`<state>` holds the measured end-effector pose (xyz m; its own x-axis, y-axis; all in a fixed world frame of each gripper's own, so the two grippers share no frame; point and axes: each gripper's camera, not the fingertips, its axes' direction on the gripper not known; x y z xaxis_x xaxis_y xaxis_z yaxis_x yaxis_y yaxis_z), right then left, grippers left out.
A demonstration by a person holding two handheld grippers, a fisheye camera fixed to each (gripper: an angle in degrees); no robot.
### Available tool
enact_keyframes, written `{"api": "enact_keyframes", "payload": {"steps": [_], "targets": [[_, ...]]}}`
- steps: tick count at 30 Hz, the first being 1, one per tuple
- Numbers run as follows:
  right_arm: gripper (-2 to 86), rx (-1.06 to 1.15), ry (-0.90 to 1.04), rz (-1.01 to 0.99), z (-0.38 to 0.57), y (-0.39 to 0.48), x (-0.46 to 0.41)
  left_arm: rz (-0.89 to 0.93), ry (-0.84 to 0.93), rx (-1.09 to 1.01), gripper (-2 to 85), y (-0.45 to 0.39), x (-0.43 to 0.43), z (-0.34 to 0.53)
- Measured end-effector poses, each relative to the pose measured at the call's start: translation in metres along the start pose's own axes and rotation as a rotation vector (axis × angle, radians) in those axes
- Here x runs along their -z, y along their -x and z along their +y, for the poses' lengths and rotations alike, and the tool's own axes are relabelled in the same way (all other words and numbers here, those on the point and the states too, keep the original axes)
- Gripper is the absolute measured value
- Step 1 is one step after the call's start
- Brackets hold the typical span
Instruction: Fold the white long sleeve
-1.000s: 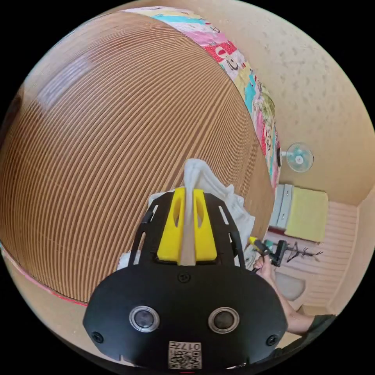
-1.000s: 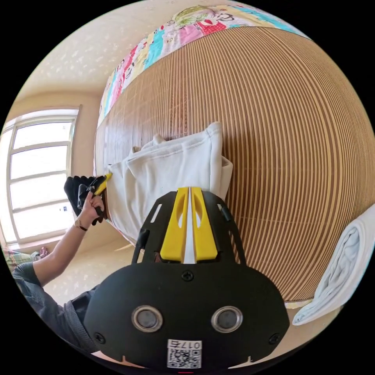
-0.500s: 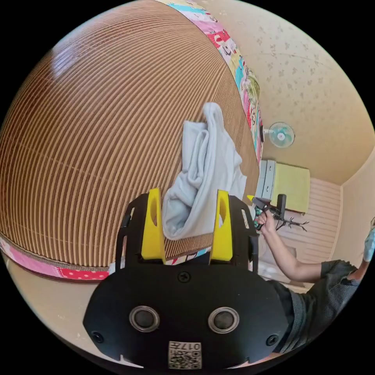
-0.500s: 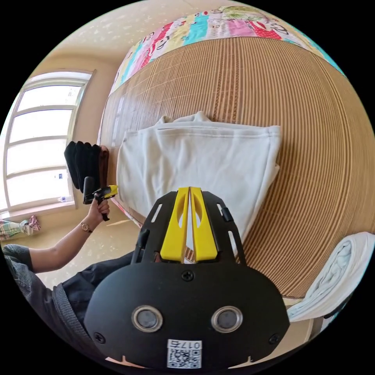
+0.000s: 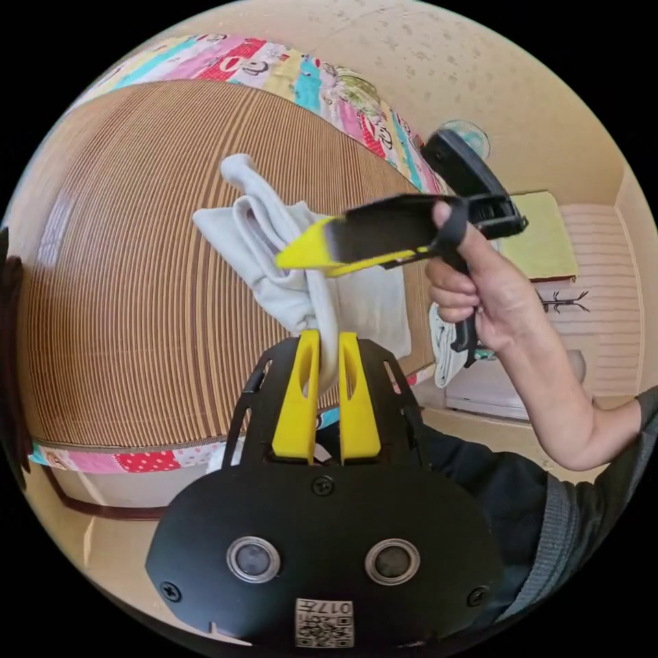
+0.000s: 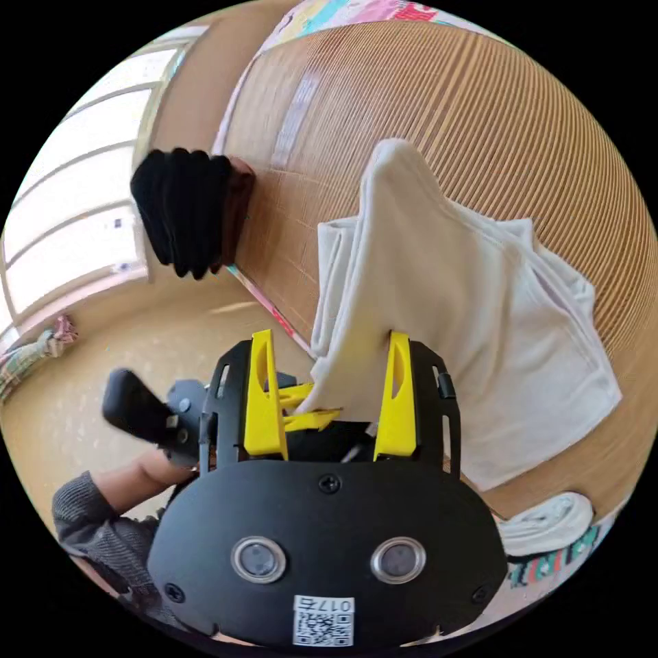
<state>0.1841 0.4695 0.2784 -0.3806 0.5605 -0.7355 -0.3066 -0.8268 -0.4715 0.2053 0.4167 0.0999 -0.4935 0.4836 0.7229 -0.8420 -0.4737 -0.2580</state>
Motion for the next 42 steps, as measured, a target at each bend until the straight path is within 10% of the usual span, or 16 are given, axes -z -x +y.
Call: {"api": "enact_keyframes", "payload": {"steps": [4,16,22,42], "targets": [[11.3,0.174,0.23,0.46,-0.016,0.03,-0.04,-0.214,-0.027,-0.099,5.1,-0.065,-0.014,-0.004],[9.5,-0.015,-0.654,-0.499,0.31,-0.317,0.046,0.245,-0.037,-0.07,11.8,-0.035,-0.022,0.009],[16.3,-0.378,-0.618,-0.474,0.383,-0.429,-0.018,0.3,0.11,0.004,14.8,-0.029,-0.097,-0.035],[16.7,-0.106,-0.469,-0.965,0.332,-0.47,-0.089,0.364,0.395,0.266,15.8,-0.062,-0.25,-0.231]]}}
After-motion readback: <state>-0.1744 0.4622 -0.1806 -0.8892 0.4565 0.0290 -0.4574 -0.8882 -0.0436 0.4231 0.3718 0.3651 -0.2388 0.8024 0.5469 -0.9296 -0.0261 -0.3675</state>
